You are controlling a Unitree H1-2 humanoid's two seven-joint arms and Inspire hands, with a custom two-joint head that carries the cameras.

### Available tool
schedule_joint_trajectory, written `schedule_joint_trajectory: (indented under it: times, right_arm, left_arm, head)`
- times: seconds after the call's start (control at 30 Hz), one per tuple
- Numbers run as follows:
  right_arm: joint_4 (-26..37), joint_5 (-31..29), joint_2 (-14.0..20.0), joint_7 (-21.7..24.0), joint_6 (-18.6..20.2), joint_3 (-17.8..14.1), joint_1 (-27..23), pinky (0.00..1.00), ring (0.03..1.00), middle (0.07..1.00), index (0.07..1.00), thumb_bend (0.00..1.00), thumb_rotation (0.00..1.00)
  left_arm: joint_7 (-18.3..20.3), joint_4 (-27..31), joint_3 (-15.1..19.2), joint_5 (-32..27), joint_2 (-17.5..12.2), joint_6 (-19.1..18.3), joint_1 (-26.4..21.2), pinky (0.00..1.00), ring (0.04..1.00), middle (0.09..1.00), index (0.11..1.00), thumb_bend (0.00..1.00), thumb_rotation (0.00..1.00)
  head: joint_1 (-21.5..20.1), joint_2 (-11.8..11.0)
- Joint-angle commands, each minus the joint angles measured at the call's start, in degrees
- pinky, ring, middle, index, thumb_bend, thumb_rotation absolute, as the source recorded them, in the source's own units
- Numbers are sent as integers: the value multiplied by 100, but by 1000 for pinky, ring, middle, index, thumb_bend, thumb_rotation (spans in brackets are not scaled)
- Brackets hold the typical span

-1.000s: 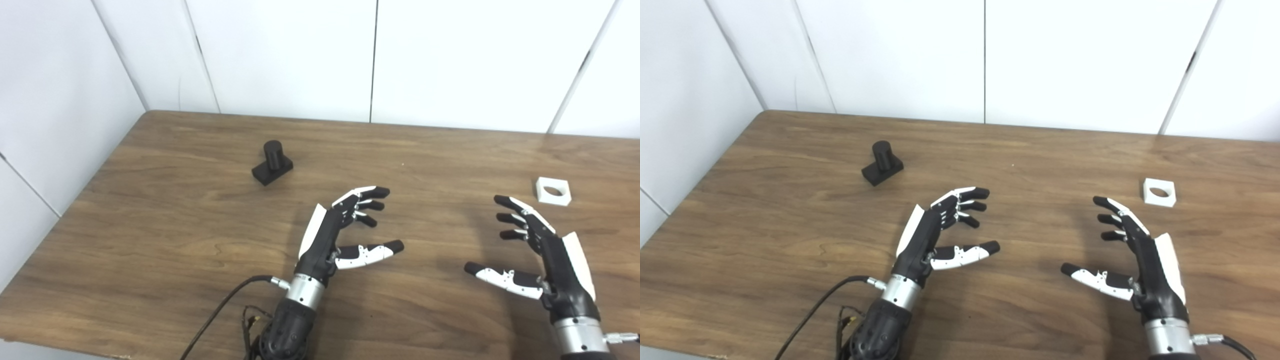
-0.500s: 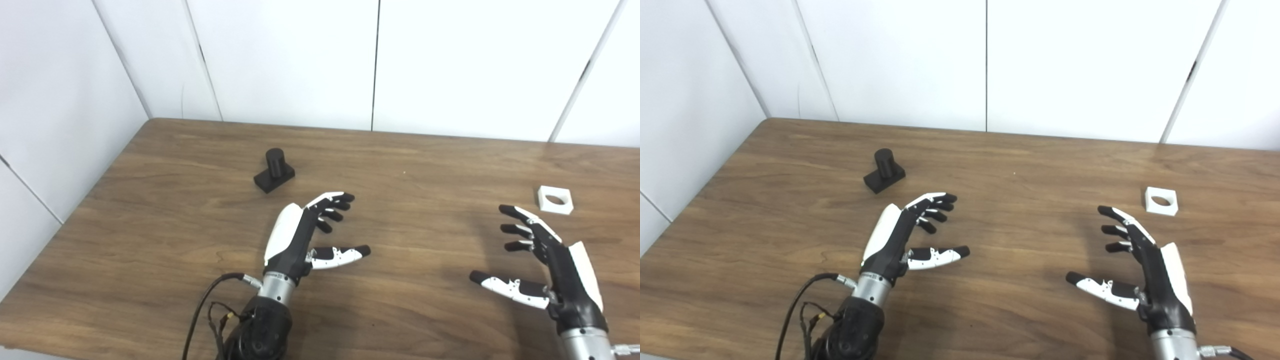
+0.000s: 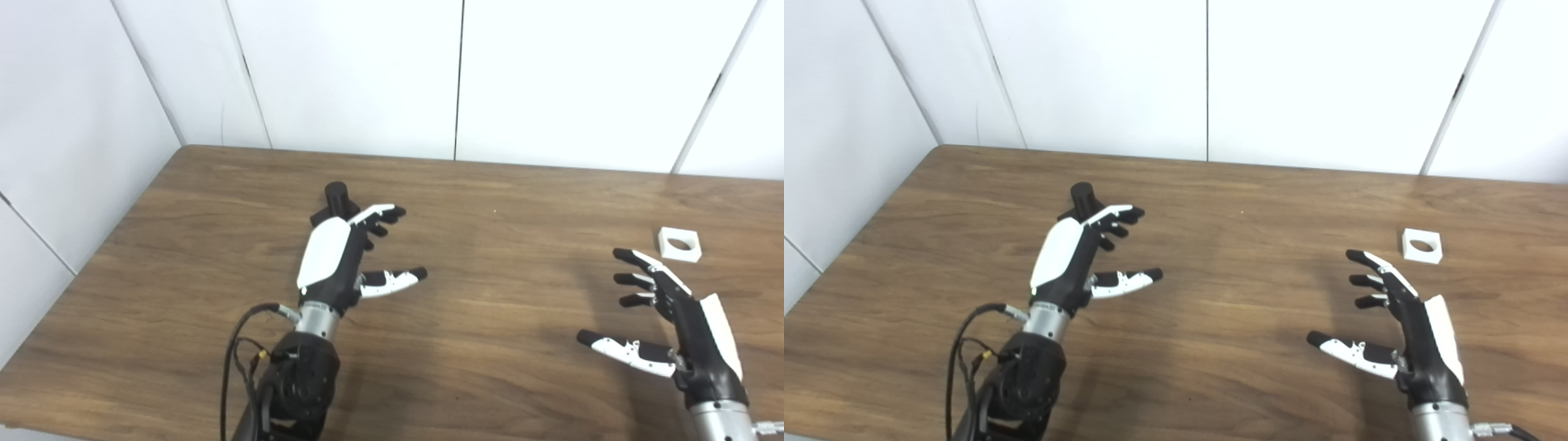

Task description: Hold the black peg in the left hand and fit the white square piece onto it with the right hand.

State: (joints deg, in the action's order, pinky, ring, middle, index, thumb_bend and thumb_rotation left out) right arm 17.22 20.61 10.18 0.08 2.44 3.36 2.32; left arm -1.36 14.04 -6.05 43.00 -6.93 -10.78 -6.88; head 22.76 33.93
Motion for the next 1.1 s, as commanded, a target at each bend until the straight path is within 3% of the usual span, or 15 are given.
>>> schedule_joint_trajectory:
  times: [0.0,0.43,0.8,1.07]
  right_arm:
    - [137,-17,-37,-27,-97,-26,-128,616,744,851,799,694,0]
    - [116,-33,-42,-40,-123,-42,-134,591,726,847,792,686,0]
    - [59,-89,-34,-37,-187,-42,-147,577,715,846,792,684,0]
    - [121,-58,-16,-14,-61,-50,-147,592,720,846,795,680,0]
  left_arm:
    - [-70,179,94,114,-154,-13,-329,568,691,747,745,712,254]
    - [17,43,147,569,-670,-291,-739,567,708,769,754,709,303]
    - [-204,-373,40,1212,-943,-327,-1090,566,748,807,746,736,326]
    - [-116,-595,16,1537,-1039,-543,-1321,680,818,837,750,739,345]
  head:
    - [1,5]
    - [30,-6]
    - [47,6]
    - [15,0]
